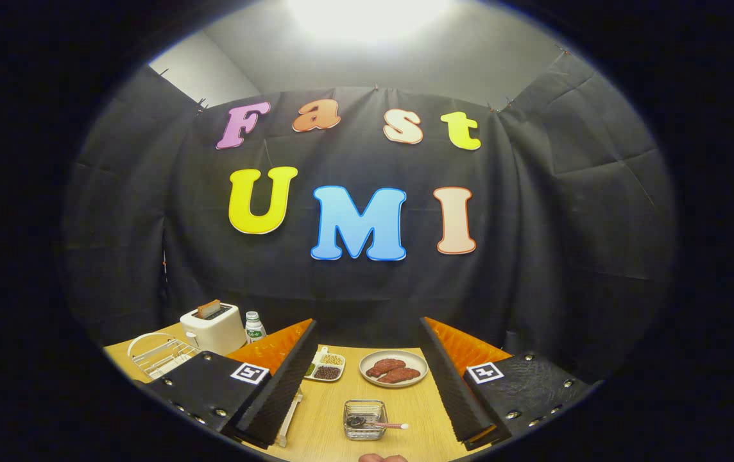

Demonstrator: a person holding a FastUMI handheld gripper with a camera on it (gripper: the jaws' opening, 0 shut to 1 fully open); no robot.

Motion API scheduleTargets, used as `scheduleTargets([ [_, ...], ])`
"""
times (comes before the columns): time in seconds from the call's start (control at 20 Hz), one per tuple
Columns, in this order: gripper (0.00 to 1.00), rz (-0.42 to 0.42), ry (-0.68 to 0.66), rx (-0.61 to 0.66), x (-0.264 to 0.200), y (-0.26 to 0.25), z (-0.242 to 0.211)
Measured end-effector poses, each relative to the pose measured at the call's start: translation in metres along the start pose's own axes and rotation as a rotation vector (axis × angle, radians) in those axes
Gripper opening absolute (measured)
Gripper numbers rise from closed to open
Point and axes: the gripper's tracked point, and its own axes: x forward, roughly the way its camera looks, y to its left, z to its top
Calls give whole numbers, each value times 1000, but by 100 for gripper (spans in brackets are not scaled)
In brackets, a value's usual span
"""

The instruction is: Take the plate from the dish rack, then take the spoon from the basket and place it into the plate.

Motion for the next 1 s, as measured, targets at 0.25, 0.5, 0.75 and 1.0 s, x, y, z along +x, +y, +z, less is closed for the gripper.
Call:
scheduleTargets([
  [0.25,97,47,192,72,15,45,-21],
  [0.5,97,107,352,133,24,86,-39],
  [0.75,98,171,538,119,32,122,-61],
  [1.0,98,212,681,163,40,154,-82],
])
